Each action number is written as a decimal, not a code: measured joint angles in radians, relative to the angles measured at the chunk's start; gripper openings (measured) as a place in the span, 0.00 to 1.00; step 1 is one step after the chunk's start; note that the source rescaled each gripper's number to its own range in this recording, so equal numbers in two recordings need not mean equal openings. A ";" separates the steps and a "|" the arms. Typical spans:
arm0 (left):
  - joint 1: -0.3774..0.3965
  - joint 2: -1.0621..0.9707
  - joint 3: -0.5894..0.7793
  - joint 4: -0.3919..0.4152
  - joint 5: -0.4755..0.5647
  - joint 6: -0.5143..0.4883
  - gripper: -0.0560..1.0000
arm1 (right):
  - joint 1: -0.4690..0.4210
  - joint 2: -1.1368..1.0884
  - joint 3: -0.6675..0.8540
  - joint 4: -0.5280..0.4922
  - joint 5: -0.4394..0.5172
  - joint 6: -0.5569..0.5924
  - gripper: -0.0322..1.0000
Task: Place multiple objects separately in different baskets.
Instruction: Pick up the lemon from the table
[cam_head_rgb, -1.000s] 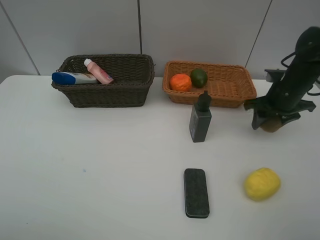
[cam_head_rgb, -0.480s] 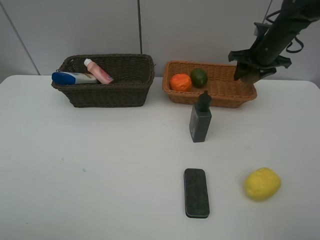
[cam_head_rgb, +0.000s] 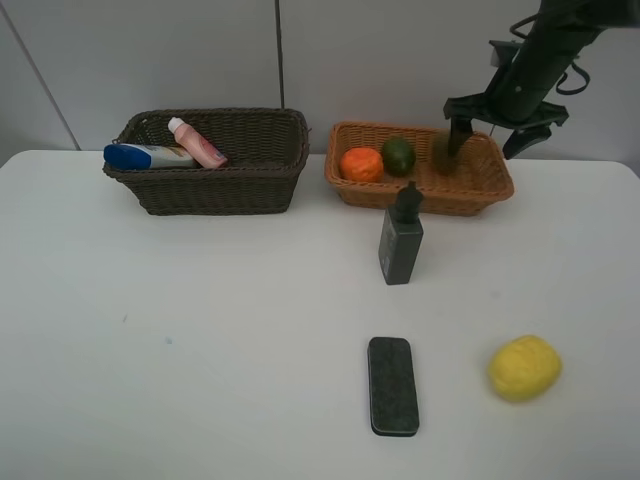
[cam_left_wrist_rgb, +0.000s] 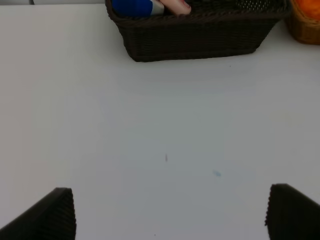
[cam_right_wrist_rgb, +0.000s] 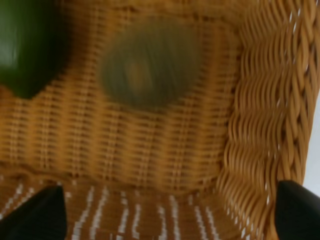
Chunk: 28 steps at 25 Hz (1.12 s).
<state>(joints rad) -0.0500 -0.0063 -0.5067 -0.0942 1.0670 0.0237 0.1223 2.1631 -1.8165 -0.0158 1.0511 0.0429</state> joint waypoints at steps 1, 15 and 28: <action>0.000 0.000 0.000 0.000 0.000 0.000 1.00 | 0.000 -0.005 -0.001 0.000 0.042 0.000 1.00; 0.000 0.000 0.000 0.000 0.000 0.000 1.00 | 0.000 -0.449 0.422 -0.001 0.162 0.027 1.00; 0.000 0.000 0.000 0.000 0.000 0.000 1.00 | 0.001 -0.845 1.081 0.035 0.069 0.079 1.00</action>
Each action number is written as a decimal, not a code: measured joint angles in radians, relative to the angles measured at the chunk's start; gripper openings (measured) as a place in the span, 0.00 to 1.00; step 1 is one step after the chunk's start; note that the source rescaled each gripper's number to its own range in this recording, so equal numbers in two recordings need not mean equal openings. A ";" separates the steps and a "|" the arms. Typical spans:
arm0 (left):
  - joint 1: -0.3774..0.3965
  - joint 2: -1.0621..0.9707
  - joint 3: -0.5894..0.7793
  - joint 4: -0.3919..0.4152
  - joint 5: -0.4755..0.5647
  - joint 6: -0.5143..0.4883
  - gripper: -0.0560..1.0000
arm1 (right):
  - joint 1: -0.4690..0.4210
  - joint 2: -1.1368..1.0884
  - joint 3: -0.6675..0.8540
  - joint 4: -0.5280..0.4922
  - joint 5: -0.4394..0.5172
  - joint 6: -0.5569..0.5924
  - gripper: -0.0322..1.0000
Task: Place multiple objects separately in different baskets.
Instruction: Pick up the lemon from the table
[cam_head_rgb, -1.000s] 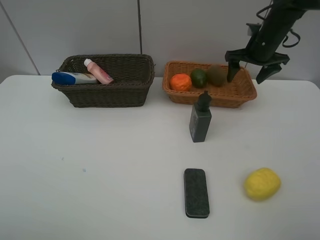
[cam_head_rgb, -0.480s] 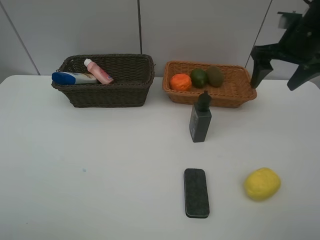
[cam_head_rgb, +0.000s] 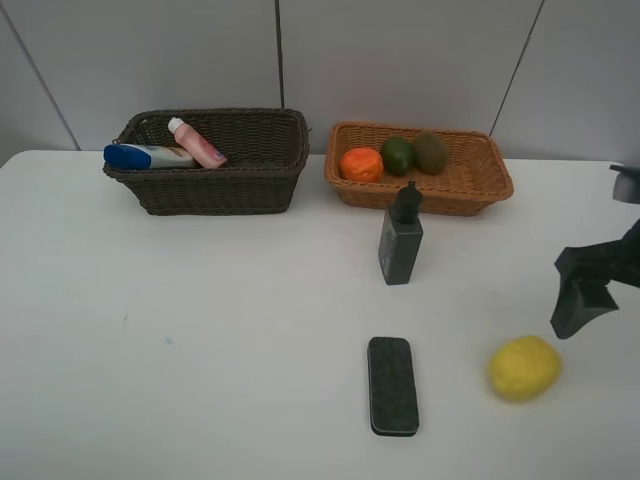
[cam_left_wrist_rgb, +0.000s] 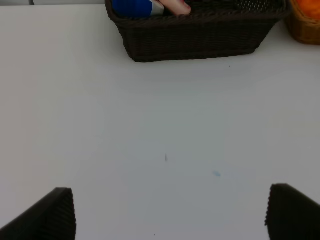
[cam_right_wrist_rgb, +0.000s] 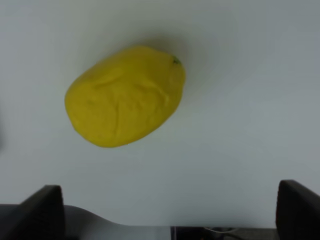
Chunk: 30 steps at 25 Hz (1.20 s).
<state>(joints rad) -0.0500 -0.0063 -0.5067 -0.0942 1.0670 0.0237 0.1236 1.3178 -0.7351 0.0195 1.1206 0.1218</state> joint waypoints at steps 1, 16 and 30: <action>0.000 0.000 0.000 0.000 0.000 0.000 1.00 | 0.000 0.002 0.030 0.003 -0.042 0.000 1.00; 0.000 0.000 0.000 0.000 0.000 0.000 1.00 | 0.000 0.211 0.091 0.044 -0.306 -0.003 1.00; 0.000 0.000 0.000 0.000 0.000 0.000 1.00 | 0.000 0.361 0.090 0.135 -0.417 -0.044 1.00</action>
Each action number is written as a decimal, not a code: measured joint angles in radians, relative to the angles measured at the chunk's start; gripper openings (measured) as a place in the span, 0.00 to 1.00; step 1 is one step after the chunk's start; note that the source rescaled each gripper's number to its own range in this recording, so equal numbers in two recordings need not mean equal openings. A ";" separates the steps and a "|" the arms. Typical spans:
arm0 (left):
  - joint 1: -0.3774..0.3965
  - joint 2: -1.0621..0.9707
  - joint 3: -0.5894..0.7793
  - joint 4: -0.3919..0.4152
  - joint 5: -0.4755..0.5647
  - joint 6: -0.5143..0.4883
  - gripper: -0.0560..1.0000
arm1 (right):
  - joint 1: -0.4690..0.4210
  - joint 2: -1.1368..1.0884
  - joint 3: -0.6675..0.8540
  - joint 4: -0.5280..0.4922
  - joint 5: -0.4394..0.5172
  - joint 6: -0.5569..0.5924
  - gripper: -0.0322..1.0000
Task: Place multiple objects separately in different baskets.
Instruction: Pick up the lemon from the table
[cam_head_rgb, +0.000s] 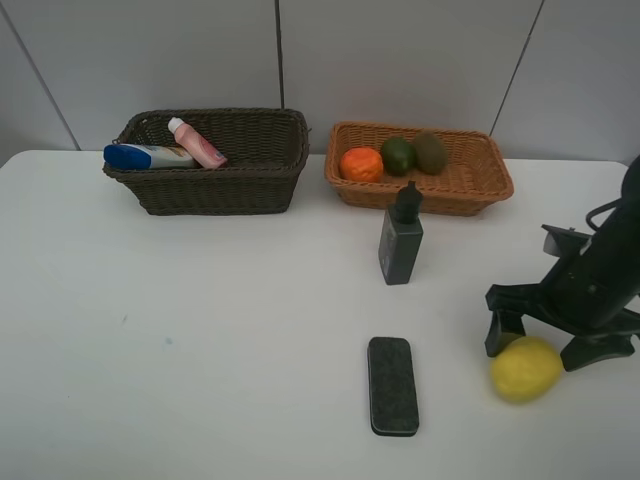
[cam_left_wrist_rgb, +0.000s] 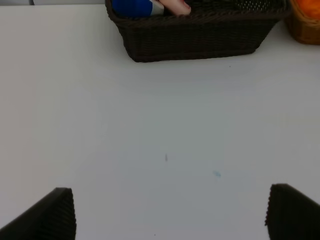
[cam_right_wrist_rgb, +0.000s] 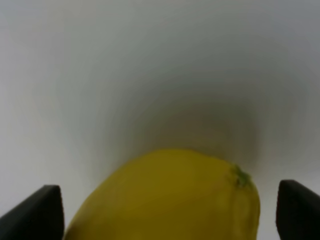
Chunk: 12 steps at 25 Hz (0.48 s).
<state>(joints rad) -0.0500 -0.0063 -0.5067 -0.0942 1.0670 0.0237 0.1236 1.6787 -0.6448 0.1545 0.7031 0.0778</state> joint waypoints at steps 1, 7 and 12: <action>0.000 0.000 0.000 0.000 0.000 0.000 1.00 | 0.000 0.016 0.000 0.000 -0.007 0.000 1.00; 0.000 0.000 0.000 0.000 0.000 0.000 1.00 | 0.000 0.088 -0.001 0.005 -0.025 -0.001 1.00; 0.000 0.000 0.000 0.000 0.000 0.000 1.00 | 0.000 0.111 -0.008 -0.010 -0.016 -0.001 0.84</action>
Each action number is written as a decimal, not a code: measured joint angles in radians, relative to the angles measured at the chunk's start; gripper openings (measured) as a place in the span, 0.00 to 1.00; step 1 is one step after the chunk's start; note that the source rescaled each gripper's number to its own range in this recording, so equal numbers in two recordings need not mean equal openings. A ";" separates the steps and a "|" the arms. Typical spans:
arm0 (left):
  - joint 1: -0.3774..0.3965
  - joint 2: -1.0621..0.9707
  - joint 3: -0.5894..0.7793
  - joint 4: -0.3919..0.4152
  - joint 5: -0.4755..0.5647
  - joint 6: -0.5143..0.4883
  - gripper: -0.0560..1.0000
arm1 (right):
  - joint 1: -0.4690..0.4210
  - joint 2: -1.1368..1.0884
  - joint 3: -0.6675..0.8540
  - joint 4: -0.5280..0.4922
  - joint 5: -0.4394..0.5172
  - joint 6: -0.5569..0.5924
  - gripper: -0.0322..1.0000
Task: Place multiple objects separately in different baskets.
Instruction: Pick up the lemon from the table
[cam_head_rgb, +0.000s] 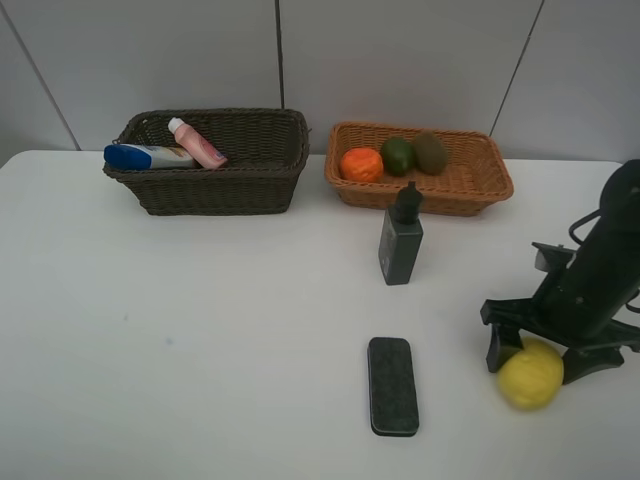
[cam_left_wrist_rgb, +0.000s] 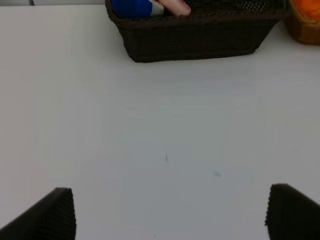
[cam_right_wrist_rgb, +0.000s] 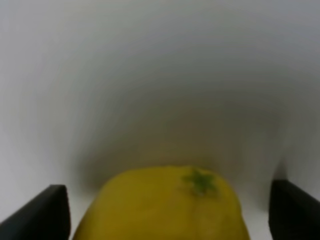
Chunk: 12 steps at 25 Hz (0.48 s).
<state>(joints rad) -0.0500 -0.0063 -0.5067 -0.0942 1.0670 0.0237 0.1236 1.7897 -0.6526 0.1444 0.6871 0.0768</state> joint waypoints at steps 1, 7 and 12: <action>0.000 0.000 0.000 0.000 0.000 0.000 1.00 | 0.000 0.002 -0.001 -0.002 0.007 0.001 0.73; 0.000 0.000 0.000 0.000 0.000 0.000 1.00 | 0.000 0.024 -0.053 -0.001 0.106 -0.012 0.50; 0.000 0.000 0.000 0.000 0.000 0.000 1.00 | 0.000 0.014 -0.222 -0.020 0.278 -0.031 0.50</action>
<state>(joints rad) -0.0500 -0.0063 -0.5067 -0.0942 1.0670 0.0237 0.1236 1.8036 -0.8744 0.1244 0.9654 0.0459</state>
